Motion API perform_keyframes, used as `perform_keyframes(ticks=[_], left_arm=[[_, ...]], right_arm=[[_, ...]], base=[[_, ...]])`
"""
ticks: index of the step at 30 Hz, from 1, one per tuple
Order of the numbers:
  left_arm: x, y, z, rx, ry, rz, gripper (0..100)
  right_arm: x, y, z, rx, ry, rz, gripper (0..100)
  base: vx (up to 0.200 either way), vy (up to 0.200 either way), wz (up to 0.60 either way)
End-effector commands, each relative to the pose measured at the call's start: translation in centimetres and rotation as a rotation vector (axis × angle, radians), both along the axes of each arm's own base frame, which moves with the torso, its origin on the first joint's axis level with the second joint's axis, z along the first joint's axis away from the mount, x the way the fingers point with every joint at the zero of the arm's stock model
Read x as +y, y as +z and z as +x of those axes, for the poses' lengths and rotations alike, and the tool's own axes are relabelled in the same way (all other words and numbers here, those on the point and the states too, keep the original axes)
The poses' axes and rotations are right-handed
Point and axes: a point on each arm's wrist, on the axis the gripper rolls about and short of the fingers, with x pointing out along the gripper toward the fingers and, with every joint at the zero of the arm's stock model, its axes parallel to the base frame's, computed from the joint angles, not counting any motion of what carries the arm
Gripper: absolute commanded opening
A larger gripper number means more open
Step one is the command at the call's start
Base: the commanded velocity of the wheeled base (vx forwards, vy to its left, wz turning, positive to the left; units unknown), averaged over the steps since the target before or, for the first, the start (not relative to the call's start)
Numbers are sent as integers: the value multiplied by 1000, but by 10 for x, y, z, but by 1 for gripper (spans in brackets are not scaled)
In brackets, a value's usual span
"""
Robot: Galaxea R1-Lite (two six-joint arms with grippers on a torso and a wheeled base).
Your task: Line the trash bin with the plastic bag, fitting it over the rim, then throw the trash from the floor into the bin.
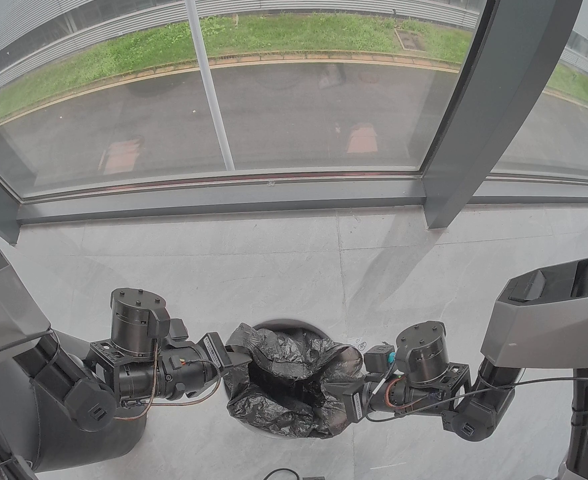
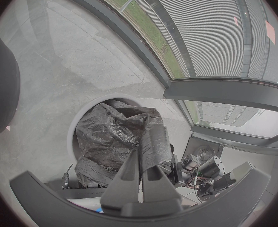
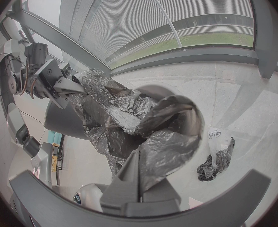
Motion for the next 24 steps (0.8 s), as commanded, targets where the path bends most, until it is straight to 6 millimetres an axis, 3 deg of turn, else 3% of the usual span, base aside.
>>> perform_keyframes(ticks=[1,9,18,24], left_arm=[[1,9,-7,-18,-4,-14,0],[8,4,-22,40,13,-11,0],[11,-25,-27,138,18,58,0],[14,-30,-29,156,34,79,0]], right_arm=[[-9,6,-8,4,-1,0,0],[-17,3,-24,42,20,-33,0],[-19,-4,-24,61,14,-51,0],[-20,-6,-24,63,13,-55,0]], base=[[0,0,0],[0,0,0],[0,0,0],[0,0,0]])
